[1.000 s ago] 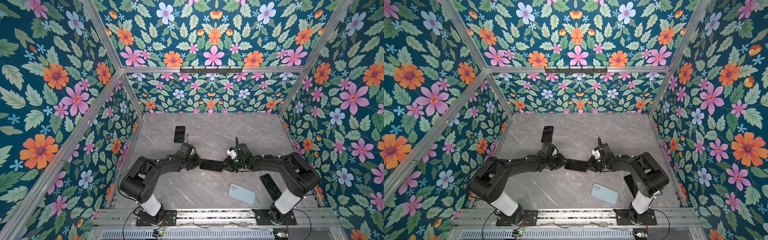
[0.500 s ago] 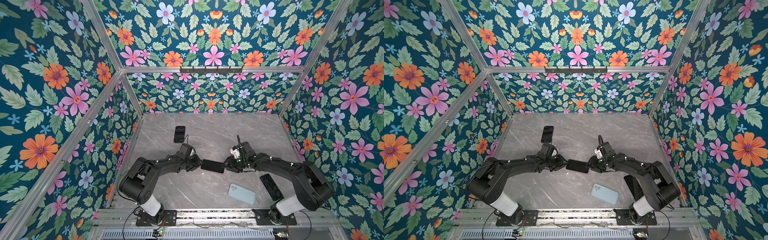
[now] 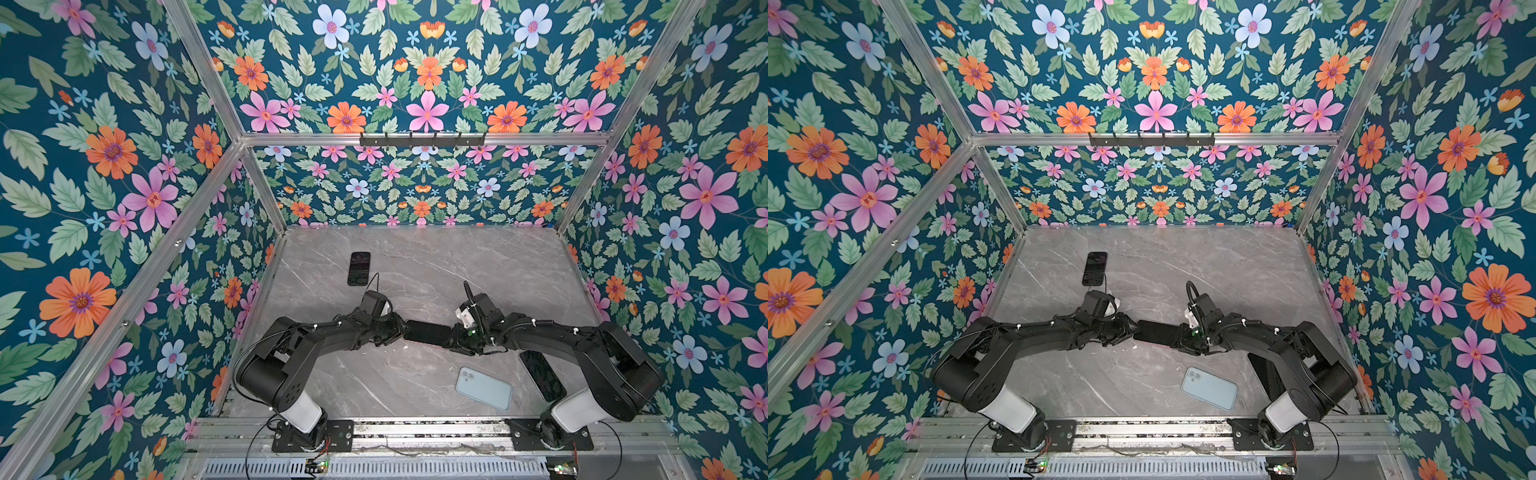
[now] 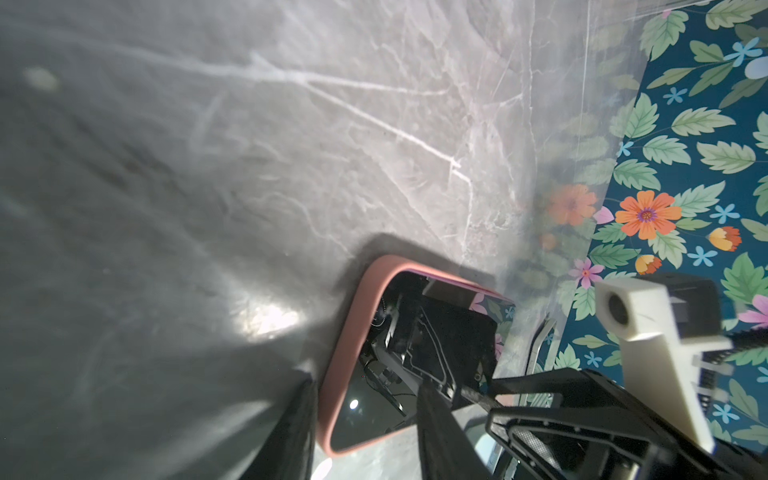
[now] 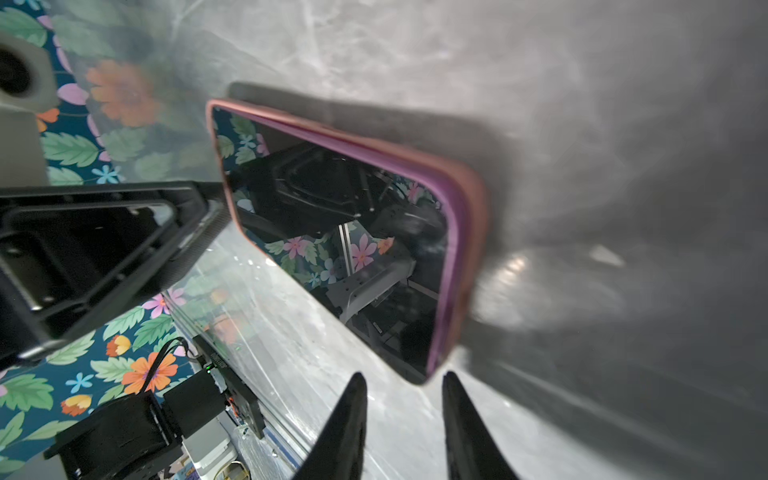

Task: Put the phone into the phone case

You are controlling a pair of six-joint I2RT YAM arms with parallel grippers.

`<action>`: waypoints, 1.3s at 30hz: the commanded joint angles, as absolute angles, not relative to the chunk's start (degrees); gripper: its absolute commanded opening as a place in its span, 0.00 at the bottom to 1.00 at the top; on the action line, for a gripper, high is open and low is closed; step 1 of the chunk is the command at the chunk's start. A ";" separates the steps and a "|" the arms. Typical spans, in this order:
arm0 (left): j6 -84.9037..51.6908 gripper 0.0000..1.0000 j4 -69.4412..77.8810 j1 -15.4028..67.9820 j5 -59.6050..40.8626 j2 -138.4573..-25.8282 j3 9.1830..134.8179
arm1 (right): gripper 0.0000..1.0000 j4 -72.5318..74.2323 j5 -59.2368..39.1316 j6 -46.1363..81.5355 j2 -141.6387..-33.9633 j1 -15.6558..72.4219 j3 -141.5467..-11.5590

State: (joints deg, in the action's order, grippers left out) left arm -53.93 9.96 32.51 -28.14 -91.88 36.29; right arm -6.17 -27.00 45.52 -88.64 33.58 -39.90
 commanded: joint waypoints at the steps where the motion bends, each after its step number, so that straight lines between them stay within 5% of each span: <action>1: -54.13 0.42 8.10 32.61 -27.59 -91.67 36.12 | 0.28 -5.78 -26.28 45.96 -89.21 33.66 -40.22; 16: -53.07 0.43 6.59 32.78 -27.40 -91.83 36.72 | 0.16 -8.96 -26.54 44.92 -89.73 35.10 -42.73; 24: -52.41 0.56 -0.59 33.03 -24.91 -84.17 32.53 | 0.34 -20.85 -18.79 37.86 -79.38 35.20 -45.16; 31: -55.70 0.65 4.24 41.93 -24.60 -84.25 32.52 | 0.45 -17.27 -21.06 28.81 -89.10 31.34 -52.10; 39: -57.01 0.58 10.36 44.82 -23.55 -88.83 34.32 | 0.48 -19.42 -26.75 20.23 -101.07 30.72 -60.59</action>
State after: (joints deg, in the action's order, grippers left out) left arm -56.84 9.06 44.73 -25.32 -87.96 33.91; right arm -19.05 -22.81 23.90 -100.27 30.79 -60.25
